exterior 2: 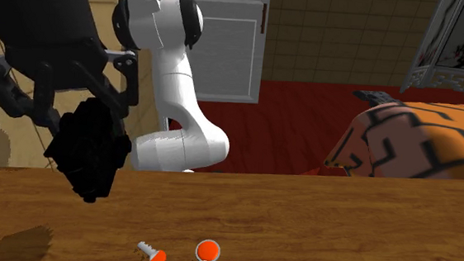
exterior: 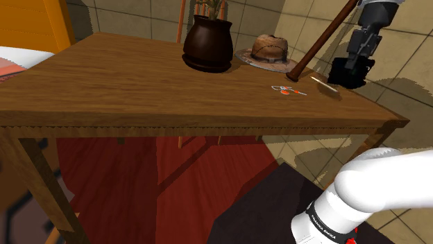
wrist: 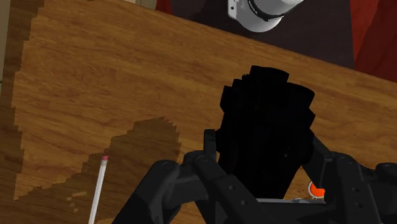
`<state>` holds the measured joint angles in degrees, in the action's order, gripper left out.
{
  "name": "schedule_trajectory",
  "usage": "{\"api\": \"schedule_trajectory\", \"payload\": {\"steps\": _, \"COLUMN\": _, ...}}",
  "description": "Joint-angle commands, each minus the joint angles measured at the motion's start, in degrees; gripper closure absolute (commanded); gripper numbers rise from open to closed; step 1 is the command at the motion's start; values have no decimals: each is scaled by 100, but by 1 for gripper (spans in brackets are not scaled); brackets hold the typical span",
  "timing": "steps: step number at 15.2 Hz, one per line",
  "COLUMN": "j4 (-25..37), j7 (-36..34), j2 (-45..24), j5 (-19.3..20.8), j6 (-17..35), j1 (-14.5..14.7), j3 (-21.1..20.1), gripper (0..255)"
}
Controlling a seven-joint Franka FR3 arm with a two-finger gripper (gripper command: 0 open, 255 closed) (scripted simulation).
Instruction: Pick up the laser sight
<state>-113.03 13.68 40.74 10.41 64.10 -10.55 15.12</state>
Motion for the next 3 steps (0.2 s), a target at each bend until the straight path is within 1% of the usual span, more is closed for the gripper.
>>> {"api": "schedule_trajectory", "payload": {"steps": 1, "j4": 235, "j7": 19, "j2": -107, "j5": -15, "j6": -129, "j1": 14, "j3": -5, "gripper": 255}}
{"api": "schedule_trajectory", "payload": {"steps": 3, "j4": 252, "j7": 20, "j2": -113, "j5": -16, "j6": -139, "j1": 15, "j3": -6, "gripper": 255}}
